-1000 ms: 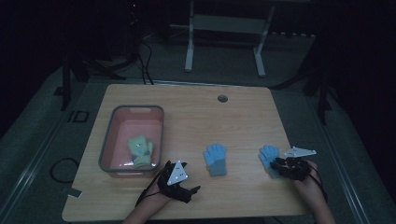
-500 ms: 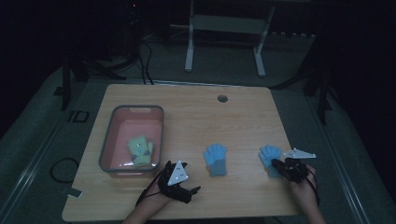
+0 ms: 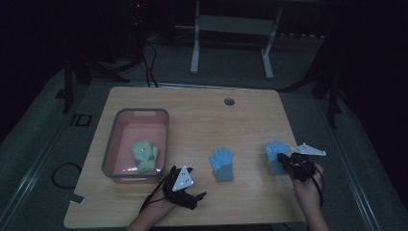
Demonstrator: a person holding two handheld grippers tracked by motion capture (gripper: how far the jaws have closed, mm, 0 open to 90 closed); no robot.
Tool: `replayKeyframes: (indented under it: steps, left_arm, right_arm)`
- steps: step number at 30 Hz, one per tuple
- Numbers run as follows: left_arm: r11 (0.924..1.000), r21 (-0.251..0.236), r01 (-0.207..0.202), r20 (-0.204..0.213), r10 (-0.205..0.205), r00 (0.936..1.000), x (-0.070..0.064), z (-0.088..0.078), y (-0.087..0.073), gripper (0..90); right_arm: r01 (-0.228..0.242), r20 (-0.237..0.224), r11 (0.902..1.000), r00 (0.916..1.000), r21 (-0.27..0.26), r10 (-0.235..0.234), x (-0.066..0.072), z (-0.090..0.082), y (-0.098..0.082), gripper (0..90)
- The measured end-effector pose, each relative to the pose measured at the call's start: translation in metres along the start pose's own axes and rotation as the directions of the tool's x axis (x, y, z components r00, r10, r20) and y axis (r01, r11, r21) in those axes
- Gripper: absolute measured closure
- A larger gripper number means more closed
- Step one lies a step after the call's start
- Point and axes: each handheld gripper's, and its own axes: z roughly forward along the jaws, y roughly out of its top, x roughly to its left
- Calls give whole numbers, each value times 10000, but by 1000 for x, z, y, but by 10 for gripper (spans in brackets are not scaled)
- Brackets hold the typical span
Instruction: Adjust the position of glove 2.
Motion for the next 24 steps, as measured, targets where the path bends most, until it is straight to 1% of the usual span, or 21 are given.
replayKeyframes:
  steps: [5, 6, 9, 11, 16, 21, 24]
  left_arm:
    - [10000, 0, -16, -4, 16, 10000, 0, 0, 0, 57]
    - [10000, -3, -19, -1, 19, 10000, 0, 0, 0, 56]
    - [10000, -12, 19, 33, -19, 10000, 0, 0, 0, 57]
    - [10000, -12, 22, 36, -22, 10000, 0, -1, 0, 57]
    - [10000, -14, 5, 35, -5, 10000, 0, 0, 0, 57]
    - [10000, -6, -30, 33, 30, 10000, -1, 0, 0, 57]
    - [10000, -1, -39, 38, 39, 10000, 0, 0, 0, 57]
  right_arm:
    - [-92, 60, 9999, 9999, -133, 93, 12, -4, 11, 866]
    - [-38, 80, 9999, 10000, -162, 39, 15, -5, 13, 866]
    - [23, -65, 9997, 10000, -240, -25, 23, -5, 19, 866]
    - [-50, -168, 9996, 9998, -280, 45, 27, -5, 22, 866]
    - [122, -343, 9990, 9993, -424, -136, 45, -5, 31, 866]
    - [478, -587, 9978, 9970, -452, -504, 65, -1, 38, 866]
    - [579, -729, 9972, 9955, -474, -612, 75, 2, 42, 866]
